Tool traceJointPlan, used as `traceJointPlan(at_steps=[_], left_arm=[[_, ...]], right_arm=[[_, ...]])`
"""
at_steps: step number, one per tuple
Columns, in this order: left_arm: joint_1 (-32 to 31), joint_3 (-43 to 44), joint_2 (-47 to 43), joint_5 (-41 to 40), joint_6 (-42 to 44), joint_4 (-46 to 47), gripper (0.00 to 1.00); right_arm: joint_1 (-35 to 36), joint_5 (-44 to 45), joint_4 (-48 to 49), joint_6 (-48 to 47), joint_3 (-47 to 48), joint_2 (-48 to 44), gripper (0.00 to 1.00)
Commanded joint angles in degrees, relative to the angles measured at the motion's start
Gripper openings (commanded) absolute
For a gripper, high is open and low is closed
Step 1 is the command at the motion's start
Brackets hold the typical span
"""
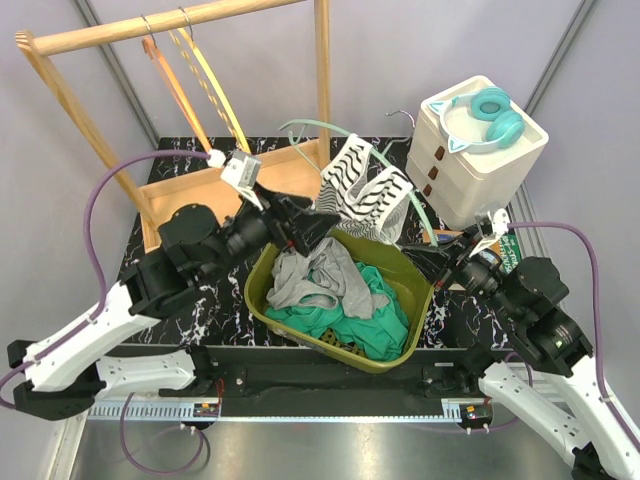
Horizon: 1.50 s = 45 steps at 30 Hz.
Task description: Remove the tank top from the hanger
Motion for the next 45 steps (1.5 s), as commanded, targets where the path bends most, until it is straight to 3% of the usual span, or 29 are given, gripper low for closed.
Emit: traceJointPlan(at_steps=[1, 13, 16, 18, 19, 22, 23, 25, 36, 45], left_arm=[[-1.21, 6.87, 6.57, -9.0, 8.94, 2.32, 0.84], [-2.18, 18.92, 19.67, -19.28, 18.87, -0.41, 0.82], [-2.18, 21.72, 22.31, -21.04, 20.02, -0.94, 0.78], [-2.18, 22.96, 23.89, -21.3, 20.29, -1.2, 0.69], [-2.18, 23.92, 24.42, -22.35, 20.55, -1.38, 0.51], [-2.09, 25.95, 26.0, -24.9, 21.42, -2.08, 0.24], [-2.09, 26.48, 26.53, -25.69, 21.6, -2.95, 0.1], [-2.09, 27.71, 26.71, -29.1, 22.48, -3.75, 0.0], [2.74, 27.11, 24.78, -42.39, 21.61, -7.35, 0.0], [6.09, 19.11, 19.68, -42.75, 16.16, -7.27, 0.0]], right_arm=[[-0.09, -2.88, 3.03, 0.7, 0.06, -2.14, 0.0], [-0.09, -5.25, 0.04, -0.1, 0.15, -5.3, 0.0], [-0.09, -6.04, -0.23, 0.08, -0.2, -5.92, 0.0], [-0.09, -6.22, -0.75, -0.01, -0.2, -6.27, 0.0], [-0.09, -6.22, -1.01, -0.18, -0.11, -6.62, 0.0], [-0.09, -5.96, -2.42, -0.27, 0.06, -7.59, 0.0], [-0.09, -5.87, -2.86, -0.36, 0.06, -7.94, 0.0], [-0.09, -5.96, -4.26, -0.71, 0.33, -9.08, 0.0], [-0.09, -8.86, -13.84, -4.66, 3.57, -17.42, 0.0], [-0.09, -4.64, -17.28, -6.07, 6.66, -25.77, 0.0]])
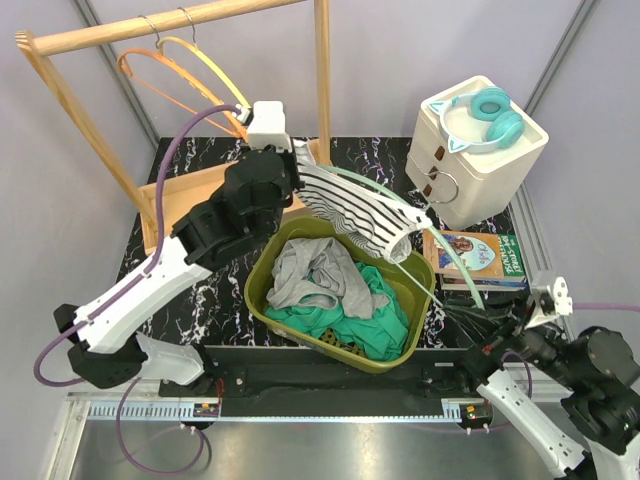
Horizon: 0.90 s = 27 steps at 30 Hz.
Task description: Remove the tank top from the hanger
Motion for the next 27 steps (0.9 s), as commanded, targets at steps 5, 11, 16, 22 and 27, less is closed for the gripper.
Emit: traceJointPlan(at_steps=[5, 11, 16, 22, 27], left_arm=[[0.95, -6.2, -4.64, 2.3, -4.55, 0.82, 0.0], [0.95, -8.85, -6.22, 8.55, -8.24, -1.28, 0.0], [0.95, -11.83, -9.03, 16.82, -10.62, -2.17, 0.0], [0.95, -17.54, -15.0, 26.74, -11.15, -2.35, 0.19], [0.95, -20.97, -22.37, 42.2, -9.83, -1.3, 0.61]], right_arm=[[-0.04, 5.85, 7.04, -0.68, 3.12, -5.81, 0.0], [-0.04, 6.73, 14.68, 1.26, -0.22, -6.26, 0.0], [-0.04, 6.91, 19.07, 1.97, -0.31, -0.91, 0.0], [-0.04, 4.37, 27.32, 2.84, -3.38, 6.57, 0.0], [-0.04, 1.99, 32.09, 3.99, -5.41, 9.47, 0.0]])
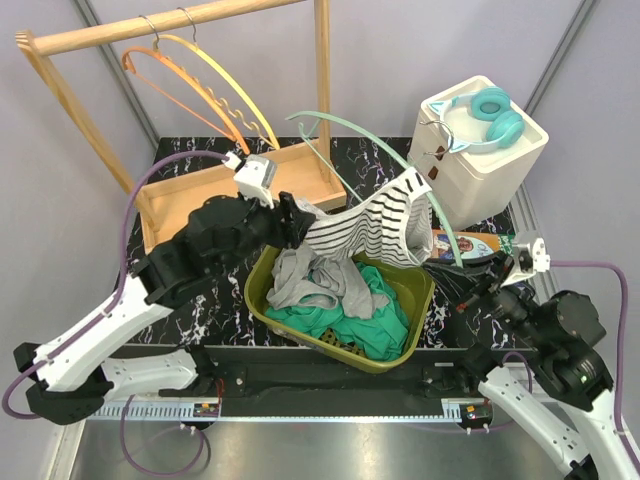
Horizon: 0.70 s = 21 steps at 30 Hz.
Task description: Remove the tank top from the hanger
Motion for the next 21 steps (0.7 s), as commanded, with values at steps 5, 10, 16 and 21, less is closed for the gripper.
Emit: traceJointPlan(at_steps=[5, 10, 16, 21], left_arm=[[0.21, -3.37, -11.53, 26.76, -3.6, 8.56, 0.86], [0.21, -3.63, -10.05, 28.27, -14.75, 18.75, 0.87], [0.21, -1.62, -3.02, 23.2, -21.28, 29.84, 0.88], [0.21, 1.37, 2.87, 17.38, -24.71, 31.78, 0.88]], right_arm=[[-0.04, -3.26, 13.43, 1.98, -3.04, 2.27, 0.0], [-0.04, -4.31, 14.49, 3.12, -6.29, 2.27, 0.0], [-0.04, -4.49, 14.14, 3.74, -8.49, 0.7, 0.0], [-0.04, -5.11, 13.52, 3.83, -9.63, -1.95, 0.0]])
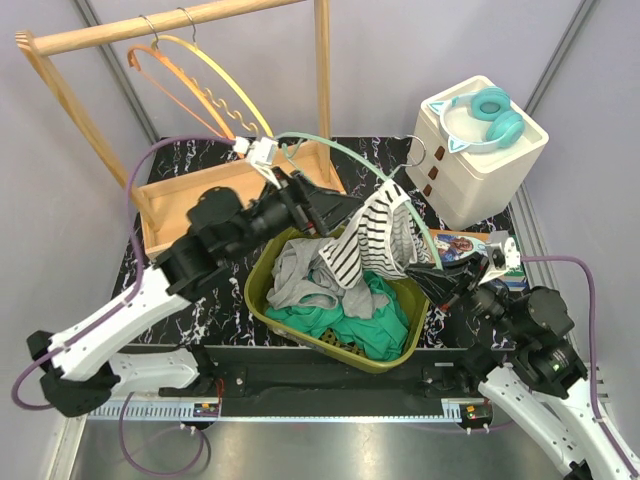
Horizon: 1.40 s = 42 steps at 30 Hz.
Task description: Remove the tank top from the hanger
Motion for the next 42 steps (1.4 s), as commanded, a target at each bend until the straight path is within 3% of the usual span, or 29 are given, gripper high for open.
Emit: traceJointPlan(at_steps=[1, 13, 16, 22, 25, 26, 28, 33, 34, 36, 37, 39, 40, 42], left_arm=[[0.16, 3.96, 3.72, -5.75, -5.13, 7.03, 0.88], [-0.01, 5.63, 8.93, -1.98, -7.77, 13.44, 0.85], [-0.01, 3.26, 8.05, -3.73, -7.95, 15.29, 0.87], [-0.01, 6.94, 12.17, -4.53, -9.88, 14.33, 0.84], [-0.01, 9.58, 14.81, -4.09, -10.14, 13.98, 0.64], [-0.1, 10.89, 15.25, -3.65, -9.88, 13.98, 0.48], [-0.19, 12.48, 16.65, -3.12, -8.31, 12.76, 0.35], [-0.28, 15.47, 16.83, -4.44, -4.0, 8.89, 0.0], [-0.19, 15.73, 16.75, -4.79, -3.56, 8.53, 0.0], [-0.28, 15.82, 16.31, -4.79, -1.98, 8.09, 0.0], [-0.28, 16.08, 16.13, -4.71, -1.62, 7.83, 0.0], [-0.28, 16.35, 15.69, -4.27, -0.57, 7.39, 0.0], [-0.36, 16.79, 15.52, -4.0, 0.05, 7.21, 0.0], [-0.28, 17.66, 15.43, -2.69, 2.24, 6.08, 0.0]], right_arm=[[-0.04, -1.22, 5.06, 0.33, 0.38, -2.78, 0.0], [-0.04, 0.01, 0.58, -1.69, -0.68, -5.77, 0.0], [-0.04, -1.12, 0.4, -2.22, -0.86, -6.56, 0.0], [-0.04, -6.84, 0.4, -3.27, -0.86, -6.03, 0.0], [-0.04, -8.51, -0.03, -3.45, -0.59, -5.86, 0.0], [-0.04, -8.43, -0.3, -3.45, -0.59, -6.21, 0.0], [0.04, -7.2, -1.0, -3.36, -0.42, -6.3, 0.0], [-0.04, -1.23, -4.34, -2.13, 1.43, -4.46, 0.18], [-0.04, 0.7, -5.3, -1.78, 2.21, -3.93, 0.29], [-0.04, 0.89, -5.66, -1.43, 2.83, -1.73, 0.39], [-0.04, 0.63, -6.01, -1.43, 3.44, -1.12, 0.52], [-0.04, 0.45, -6.36, -1.43, 4.24, 0.47, 0.66], [-0.04, 0.37, -6.63, -1.51, 5.11, 0.73, 0.78], [0.04, 0.71, -6.89, -1.43, 5.91, 0.73, 0.86]])
